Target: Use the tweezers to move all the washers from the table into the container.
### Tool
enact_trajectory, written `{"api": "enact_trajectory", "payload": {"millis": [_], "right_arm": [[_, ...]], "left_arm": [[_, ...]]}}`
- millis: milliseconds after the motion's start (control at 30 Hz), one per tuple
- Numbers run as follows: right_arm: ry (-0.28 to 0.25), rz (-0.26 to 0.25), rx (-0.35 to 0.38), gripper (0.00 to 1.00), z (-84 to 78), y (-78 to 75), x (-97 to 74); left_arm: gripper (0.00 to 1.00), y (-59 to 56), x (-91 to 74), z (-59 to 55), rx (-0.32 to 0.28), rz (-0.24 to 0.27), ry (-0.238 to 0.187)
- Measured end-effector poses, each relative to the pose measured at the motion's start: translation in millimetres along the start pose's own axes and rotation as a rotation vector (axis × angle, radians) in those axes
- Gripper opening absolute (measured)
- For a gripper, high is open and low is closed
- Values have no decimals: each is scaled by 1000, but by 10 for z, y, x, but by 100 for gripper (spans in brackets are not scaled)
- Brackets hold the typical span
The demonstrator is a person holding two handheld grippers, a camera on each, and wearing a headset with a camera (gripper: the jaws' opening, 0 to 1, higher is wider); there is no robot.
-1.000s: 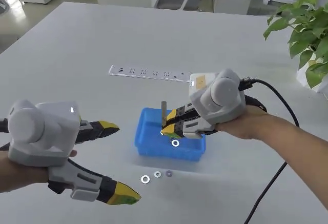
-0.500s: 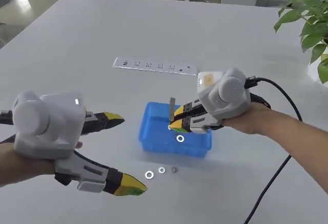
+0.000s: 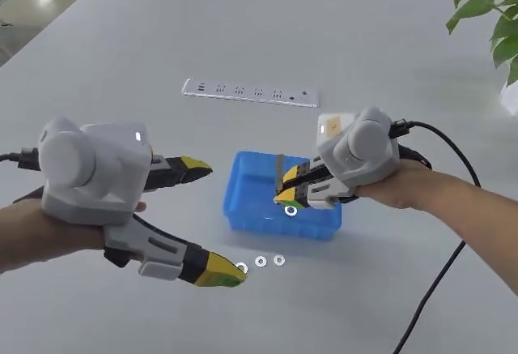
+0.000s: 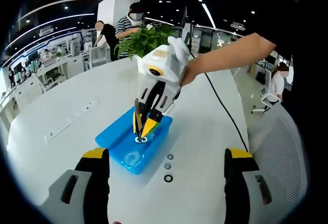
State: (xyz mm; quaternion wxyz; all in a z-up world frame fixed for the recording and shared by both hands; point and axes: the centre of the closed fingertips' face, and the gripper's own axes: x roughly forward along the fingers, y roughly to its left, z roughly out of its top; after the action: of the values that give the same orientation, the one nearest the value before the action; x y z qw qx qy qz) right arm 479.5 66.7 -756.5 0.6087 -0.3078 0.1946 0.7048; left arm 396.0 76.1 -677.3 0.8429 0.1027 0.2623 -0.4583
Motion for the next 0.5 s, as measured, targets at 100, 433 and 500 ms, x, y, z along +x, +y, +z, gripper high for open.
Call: {"api": "enact_trajectory", "payload": {"millis": [100, 433, 500], "right_arm": [[5, 7, 1, 8, -35, 6, 28], [22, 22, 10, 8, -139, 13, 75], [27, 24, 10, 8, -160, 18, 79]], "left_arm": [[98, 22, 27, 24, 4, -5, -1], [87, 114, 157, 161, 47, -52, -4], [83, 154, 192, 197, 71, -55, -7]]}}
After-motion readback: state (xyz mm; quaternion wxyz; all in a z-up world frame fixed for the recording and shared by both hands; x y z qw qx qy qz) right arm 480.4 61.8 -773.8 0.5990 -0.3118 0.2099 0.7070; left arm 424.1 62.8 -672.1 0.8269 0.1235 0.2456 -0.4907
